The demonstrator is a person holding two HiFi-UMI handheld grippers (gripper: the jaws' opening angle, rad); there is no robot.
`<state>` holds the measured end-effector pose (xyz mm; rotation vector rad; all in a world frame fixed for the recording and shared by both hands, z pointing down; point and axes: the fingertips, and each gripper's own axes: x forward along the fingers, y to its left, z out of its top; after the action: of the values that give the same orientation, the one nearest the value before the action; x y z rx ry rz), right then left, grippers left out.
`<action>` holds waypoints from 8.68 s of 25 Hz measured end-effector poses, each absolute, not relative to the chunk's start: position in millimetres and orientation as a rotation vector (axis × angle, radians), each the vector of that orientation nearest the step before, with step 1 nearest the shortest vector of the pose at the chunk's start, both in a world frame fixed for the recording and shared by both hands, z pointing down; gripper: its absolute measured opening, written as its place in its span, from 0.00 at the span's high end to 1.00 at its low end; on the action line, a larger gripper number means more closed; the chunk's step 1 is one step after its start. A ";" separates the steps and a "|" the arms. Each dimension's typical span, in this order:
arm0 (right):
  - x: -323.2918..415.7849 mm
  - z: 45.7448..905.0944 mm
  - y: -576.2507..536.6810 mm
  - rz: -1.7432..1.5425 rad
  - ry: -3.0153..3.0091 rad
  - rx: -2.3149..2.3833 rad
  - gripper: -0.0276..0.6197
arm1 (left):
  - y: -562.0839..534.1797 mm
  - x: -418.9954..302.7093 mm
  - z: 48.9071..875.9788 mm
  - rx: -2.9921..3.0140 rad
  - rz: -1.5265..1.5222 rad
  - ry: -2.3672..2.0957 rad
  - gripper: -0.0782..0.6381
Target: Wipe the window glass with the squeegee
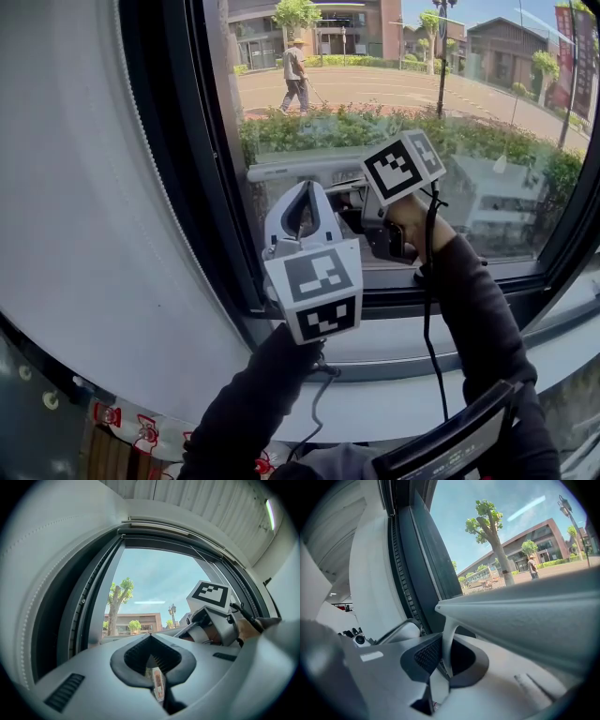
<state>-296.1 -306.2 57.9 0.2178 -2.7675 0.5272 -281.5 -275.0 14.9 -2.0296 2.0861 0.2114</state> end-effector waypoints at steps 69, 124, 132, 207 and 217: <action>-295.4 216.2 -295.8 0.917 -2.677 0.117 0.92 | -279.4 -270.6 156.3 -2.225 0.042 2.207 0.90; -280.2 293.2 -234.5 1.251 -2.562 0.144 0.92 | -247.3 -254.4 223.8 -2.506 -0.032 2.016 0.90; -261.5 343.2 -192.7 1.239 -2.564 0.062 0.92 | -216.2 -242.4 284.8 -2.599 -0.097 2.095 0.90; 22.3 249.8 -64.6 0.045 -2.940 1.578 0.82 | -2.6 -160.7 293.9 -2.613 0.053 1.953 0.90; 40.0 223.3 -28.5 0.013 -3.004 1.641 0.82 | 7.6 -146.8 280.0 -2.602 -0.001 1.869 0.90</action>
<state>40.0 -28.5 223.3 1.6408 -3.0039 0.0126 -146.8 7.6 280.0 -2.6020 1.8694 -0.0011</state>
